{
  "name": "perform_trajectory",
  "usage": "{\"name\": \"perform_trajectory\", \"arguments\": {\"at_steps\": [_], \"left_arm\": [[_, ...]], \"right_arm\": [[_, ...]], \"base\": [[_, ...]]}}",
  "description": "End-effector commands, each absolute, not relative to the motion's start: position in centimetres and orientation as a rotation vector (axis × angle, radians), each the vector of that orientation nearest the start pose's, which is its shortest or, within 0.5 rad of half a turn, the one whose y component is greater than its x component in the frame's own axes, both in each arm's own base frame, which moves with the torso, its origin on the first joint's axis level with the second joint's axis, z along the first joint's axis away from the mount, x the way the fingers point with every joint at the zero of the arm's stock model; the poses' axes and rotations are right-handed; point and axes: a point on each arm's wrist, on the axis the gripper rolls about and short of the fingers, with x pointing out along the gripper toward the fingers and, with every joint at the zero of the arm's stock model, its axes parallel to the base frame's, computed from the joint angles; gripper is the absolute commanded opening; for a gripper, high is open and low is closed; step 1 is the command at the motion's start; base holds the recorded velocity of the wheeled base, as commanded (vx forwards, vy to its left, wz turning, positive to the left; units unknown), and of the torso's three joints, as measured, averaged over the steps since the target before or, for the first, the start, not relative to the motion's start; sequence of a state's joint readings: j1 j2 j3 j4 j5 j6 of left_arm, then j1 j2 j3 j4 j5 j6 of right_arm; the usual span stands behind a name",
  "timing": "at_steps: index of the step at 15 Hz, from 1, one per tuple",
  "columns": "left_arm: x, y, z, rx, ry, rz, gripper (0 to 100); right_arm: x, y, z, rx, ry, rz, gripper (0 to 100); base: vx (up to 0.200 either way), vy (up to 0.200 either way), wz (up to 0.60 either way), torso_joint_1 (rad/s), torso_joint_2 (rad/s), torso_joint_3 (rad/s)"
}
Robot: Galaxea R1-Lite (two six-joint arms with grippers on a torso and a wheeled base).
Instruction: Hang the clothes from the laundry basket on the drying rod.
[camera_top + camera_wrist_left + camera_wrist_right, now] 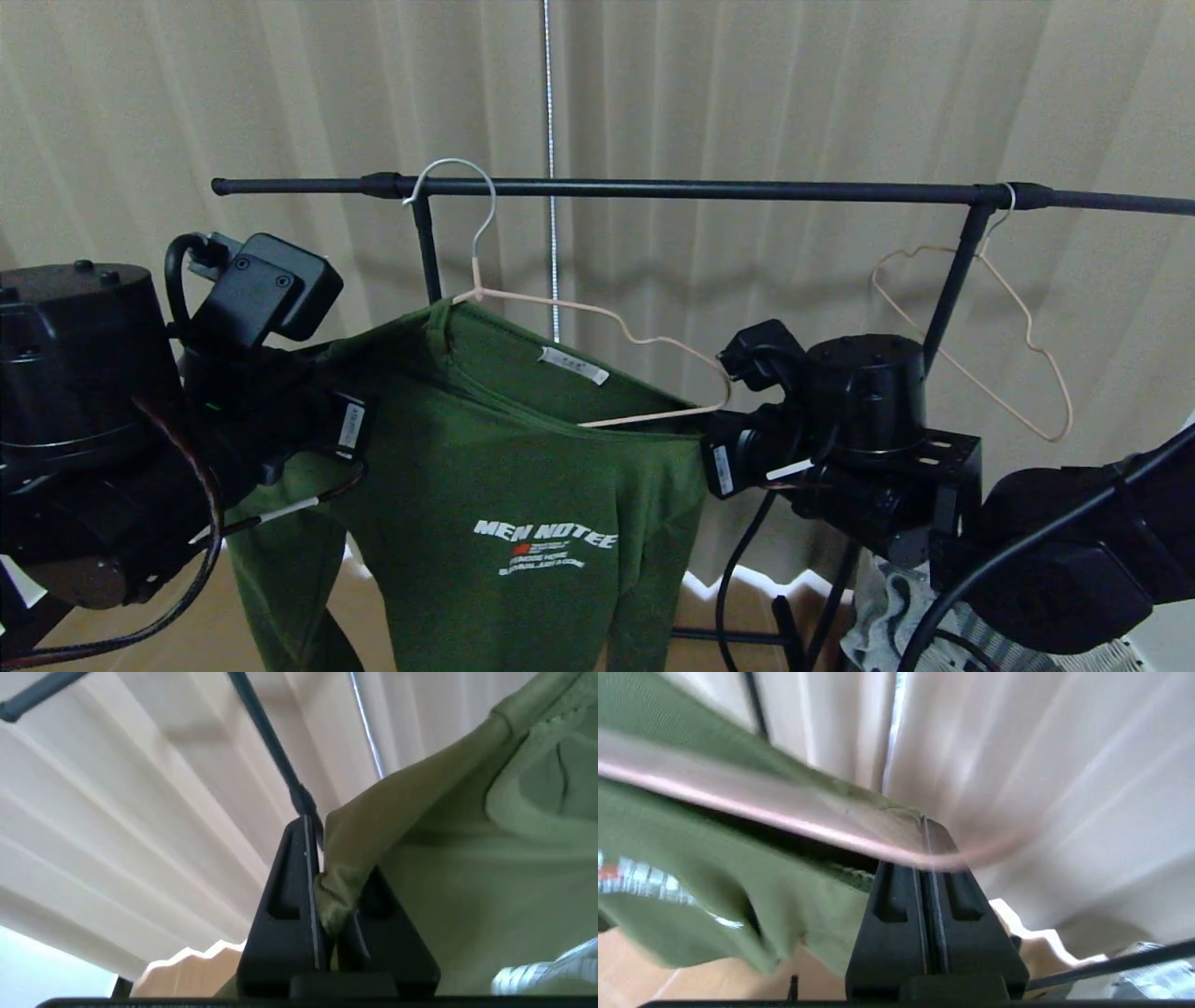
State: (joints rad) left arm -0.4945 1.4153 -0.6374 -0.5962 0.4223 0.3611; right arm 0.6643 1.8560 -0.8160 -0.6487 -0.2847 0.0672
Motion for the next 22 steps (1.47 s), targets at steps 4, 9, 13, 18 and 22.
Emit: {"name": "perform_trajectory", "arguments": {"at_steps": [4, 9, 13, 18, 22], "left_arm": [[19.9, -9.5, 20.3, 0.472, 0.166, -0.101, 0], [19.5, -9.2, 19.7, 0.508, 0.183, -0.103, 0], [19.7, -9.3, 19.4, 0.517, 0.194, -0.096, 0], [19.8, -9.4, 19.3, 0.516, 0.203, -0.072, 0], [20.4, -9.6, 19.4, 0.508, 0.206, -0.068, 0]], "right_arm": [[26.7, 17.9, 15.8, -0.075, 0.306, 0.321, 0], [27.6, 15.9, 16.9, -0.066, 0.274, 0.264, 0], [26.2, 16.3, 18.5, -0.037, 0.236, 0.392, 0], [23.2, 18.1, 20.2, -0.026, 0.194, 0.563, 0], [21.8, 19.4, 19.2, -0.067, 0.22, 0.626, 100]], "base": [[0.0, 0.0, 0.0, 0.0, 0.0, 0.0], [0.0, 0.0, 0.0, 0.0, 0.0, 0.0], [0.0, 0.0, 0.0, 0.0, 0.0, 0.0], [0.0, 0.0, 0.0, 0.0, 0.0, 0.0], [0.0, 0.0, 0.0, 0.0, 0.0, 0.0]]}}
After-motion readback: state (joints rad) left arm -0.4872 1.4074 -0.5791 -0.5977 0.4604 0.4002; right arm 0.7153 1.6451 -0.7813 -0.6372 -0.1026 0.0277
